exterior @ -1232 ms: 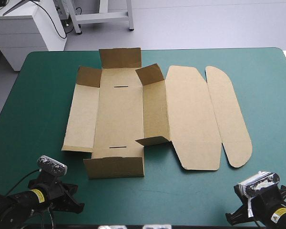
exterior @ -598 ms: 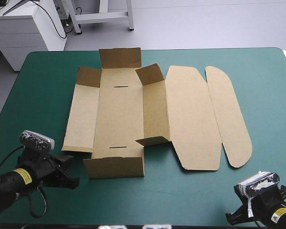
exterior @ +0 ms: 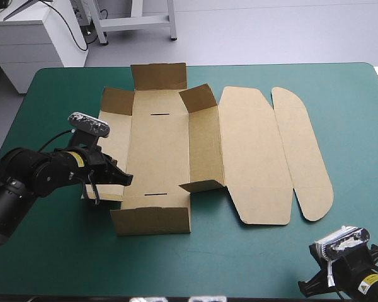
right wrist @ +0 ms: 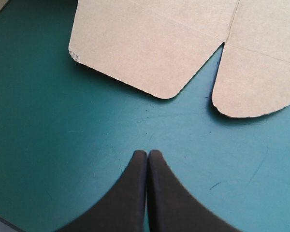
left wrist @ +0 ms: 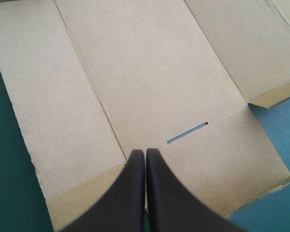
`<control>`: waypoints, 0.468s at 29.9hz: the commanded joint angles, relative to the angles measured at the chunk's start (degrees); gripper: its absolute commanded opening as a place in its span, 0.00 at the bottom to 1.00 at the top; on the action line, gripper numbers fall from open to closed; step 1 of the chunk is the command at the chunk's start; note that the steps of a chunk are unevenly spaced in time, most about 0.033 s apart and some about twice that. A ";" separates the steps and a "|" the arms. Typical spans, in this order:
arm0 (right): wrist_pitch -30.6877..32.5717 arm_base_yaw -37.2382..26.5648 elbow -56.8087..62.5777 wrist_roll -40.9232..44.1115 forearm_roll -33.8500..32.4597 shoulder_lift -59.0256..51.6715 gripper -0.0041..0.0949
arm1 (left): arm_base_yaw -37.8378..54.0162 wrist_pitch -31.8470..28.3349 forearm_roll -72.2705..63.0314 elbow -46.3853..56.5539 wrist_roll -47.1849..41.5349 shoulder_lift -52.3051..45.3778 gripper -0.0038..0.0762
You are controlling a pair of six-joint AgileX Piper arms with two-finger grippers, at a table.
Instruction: Fold the box
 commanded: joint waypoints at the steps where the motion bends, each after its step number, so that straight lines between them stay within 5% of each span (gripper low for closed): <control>1: -3.18 0.12 -1.32 -0.24 0.71 0.66 0.02 | 0.32 -2.95 -0.33 -3.65 1.71 2.60 0.06; 7: -3.18 0.12 -1.32 -0.24 0.71 0.66 0.02 | 11.04 -0.46 -11.28 -6.83 12.23 8.21 0.07; 14: -3.18 0.12 -1.32 -0.24 0.71 0.66 0.02 | 31.81 9.31 -34.27 -8.97 30.22 13.22 0.07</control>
